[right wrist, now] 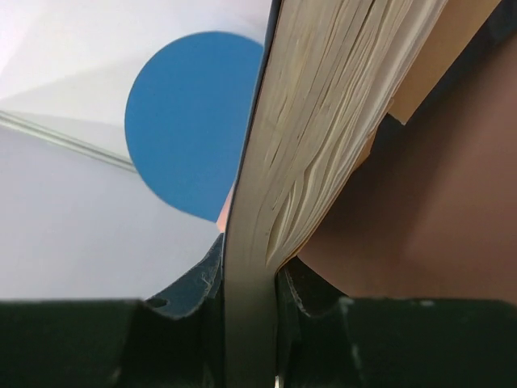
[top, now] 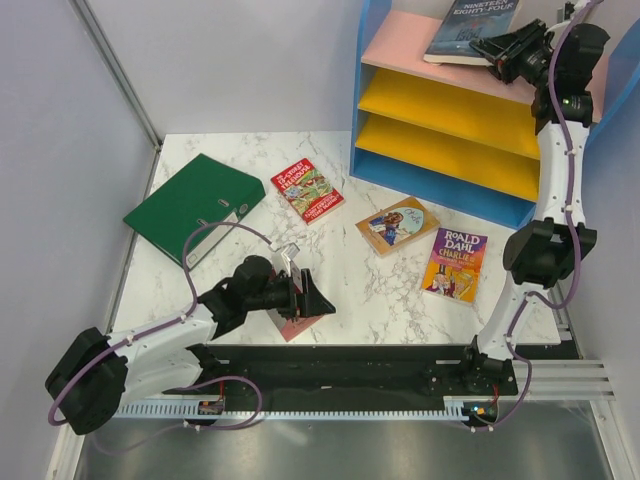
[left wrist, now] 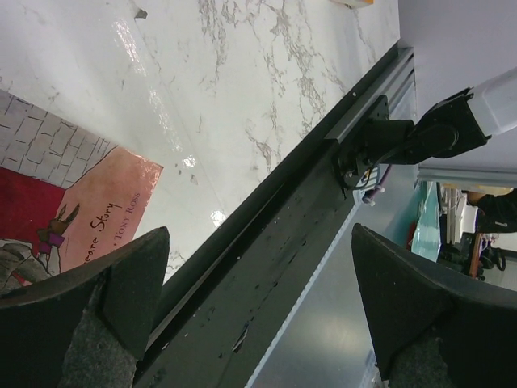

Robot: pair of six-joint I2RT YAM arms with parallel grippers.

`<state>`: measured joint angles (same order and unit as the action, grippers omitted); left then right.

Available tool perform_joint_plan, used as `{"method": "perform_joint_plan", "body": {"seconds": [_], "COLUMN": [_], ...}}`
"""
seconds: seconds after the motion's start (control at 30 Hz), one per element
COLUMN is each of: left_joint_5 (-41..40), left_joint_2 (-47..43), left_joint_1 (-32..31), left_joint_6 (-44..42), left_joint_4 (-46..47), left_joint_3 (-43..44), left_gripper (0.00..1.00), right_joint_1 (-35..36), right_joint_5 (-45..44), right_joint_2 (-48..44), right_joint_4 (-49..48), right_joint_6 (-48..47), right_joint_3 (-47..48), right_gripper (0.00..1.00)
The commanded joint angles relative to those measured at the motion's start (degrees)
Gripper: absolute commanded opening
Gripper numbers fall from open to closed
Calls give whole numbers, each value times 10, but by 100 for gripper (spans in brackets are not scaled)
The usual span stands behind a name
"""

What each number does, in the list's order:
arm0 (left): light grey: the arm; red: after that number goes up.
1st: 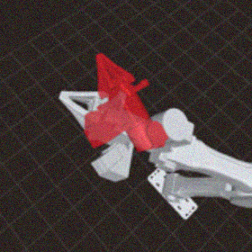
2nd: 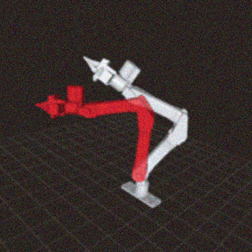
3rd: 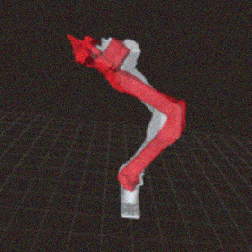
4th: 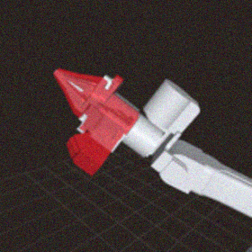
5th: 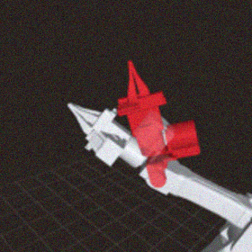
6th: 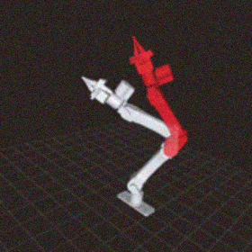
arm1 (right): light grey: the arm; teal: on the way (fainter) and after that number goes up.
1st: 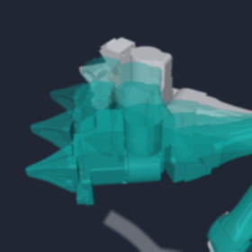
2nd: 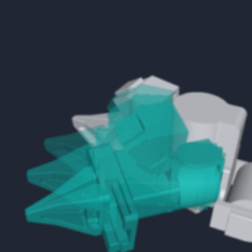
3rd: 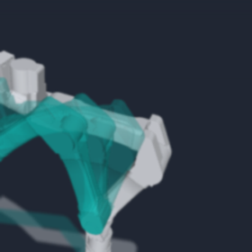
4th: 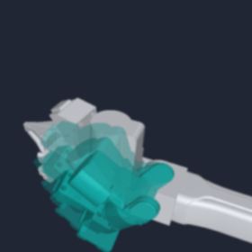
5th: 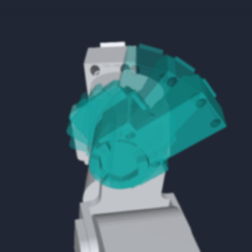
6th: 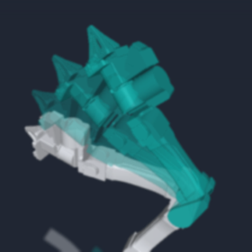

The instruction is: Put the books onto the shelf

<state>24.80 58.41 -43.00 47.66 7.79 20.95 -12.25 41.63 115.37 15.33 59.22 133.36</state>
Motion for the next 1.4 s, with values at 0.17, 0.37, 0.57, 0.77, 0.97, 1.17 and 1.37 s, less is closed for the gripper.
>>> {"method": "perform_joint_plan", "body": {"seconds": [0.17, 0.37, 0.57, 0.77, 0.97, 1.17, 1.37], "left_joint_5": [-24, -24, -23, -21, -22, -20, -21], "left_joint_2": [2, 15, 28, 28, 28, 25, 21], "left_joint_1": [-10, -12, -14, -15, -16, -16, -16], "left_joint_6": [-4, -3, 1, 4, 5, 7, 9], "left_joint_4": [5, 8, 17, 20, 21, 21, 21], "left_joint_3": [-5, -1, -2, -4, -3, -6, -10], "left_gripper": [100, 100, 100, 100, 100, 100, 100], "right_joint_1": [-8, -11, -12, -13, -21, -29, -43], "right_joint_5": [64, 96, 108, 116, 126, 114, 81], "right_joint_2": [14, -11, -14, -23, -36, -67, -119], "right_joint_4": [-103, -102, -101, -77, -58, -12, 79], "right_joint_6": [88, 90, 86, 75, 67, 31, -55], "right_joint_3": [21, -25, -46, -49, -61, -81, -131], "right_gripper": [3, 5, 23, 42, 98, 98, 98]}}
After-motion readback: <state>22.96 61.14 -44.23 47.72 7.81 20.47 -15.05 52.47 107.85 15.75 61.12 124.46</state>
